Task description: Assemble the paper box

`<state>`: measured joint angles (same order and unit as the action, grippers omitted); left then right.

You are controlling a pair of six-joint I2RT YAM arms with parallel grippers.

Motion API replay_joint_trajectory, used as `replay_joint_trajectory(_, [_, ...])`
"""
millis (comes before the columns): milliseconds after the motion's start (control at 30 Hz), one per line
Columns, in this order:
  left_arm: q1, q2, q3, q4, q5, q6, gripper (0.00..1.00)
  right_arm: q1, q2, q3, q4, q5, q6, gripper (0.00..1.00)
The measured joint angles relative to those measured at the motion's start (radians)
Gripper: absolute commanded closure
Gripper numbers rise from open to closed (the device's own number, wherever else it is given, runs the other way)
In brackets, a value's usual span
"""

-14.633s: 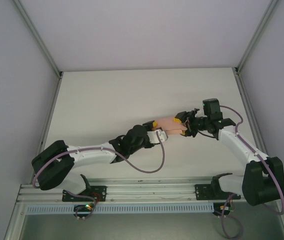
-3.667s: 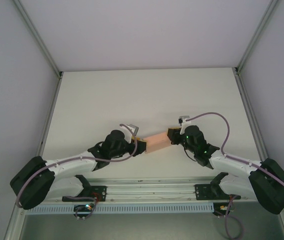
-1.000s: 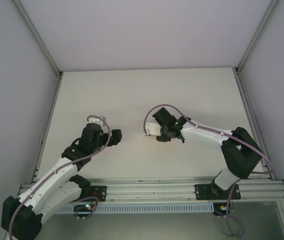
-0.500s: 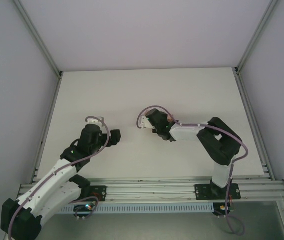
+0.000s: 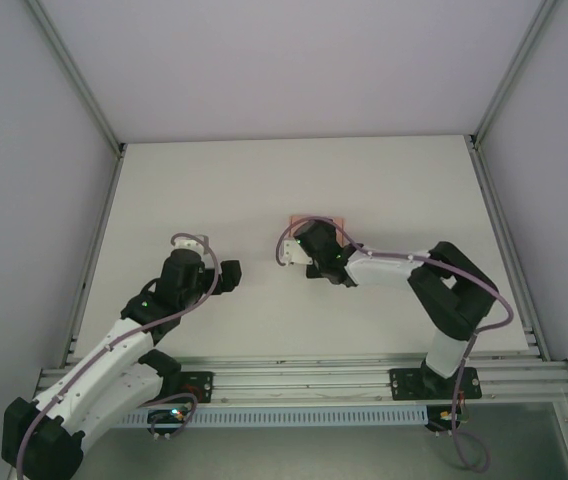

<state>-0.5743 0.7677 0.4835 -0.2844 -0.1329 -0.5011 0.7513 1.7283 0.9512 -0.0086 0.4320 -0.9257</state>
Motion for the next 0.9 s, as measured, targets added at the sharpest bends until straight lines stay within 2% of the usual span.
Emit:
replay_joint_trajectory(167, [0.0,0.018,0.009,0.001,-0.026,0.026,0.0,0.003,-0.153,-0.008,-0.16,-0.14,0.07,0.0])
replay_joint_trajectory(300, [0.024,0.067,0.033,0.034,-0.09,0.074,0.0,-0.039,-0.295,-0.059,-0.203,-0.238,0.137,0.0])
replay_joint_trajectory(400, [0.112,0.136,0.061,0.066,-0.133,0.115,0.0,-0.15,-0.413,-0.124,-0.179,-0.31,0.224,0.0])
replay_joint_trajectory(467, [0.196,0.183,0.07,0.122,-0.16,0.151,0.0,-0.27,-0.499,-0.187,-0.116,-0.355,0.326,0.0])
replay_joint_trajectory(633, [0.376,0.287,0.013,0.363,-0.203,0.259,0.0,-0.562,-0.632,-0.371,0.118,-0.441,0.575,0.0])
replay_joint_trajectory(733, [0.464,0.348,-0.012,0.476,-0.173,0.3,0.0,-0.663,-0.622,-0.484,0.259,-0.487,0.679,0.0])
replay_joint_trajectory(900, [0.487,0.467,-0.142,0.815,-0.121,0.376,0.0,-0.783,-0.481,-0.572,0.457,-0.526,0.793,0.0])
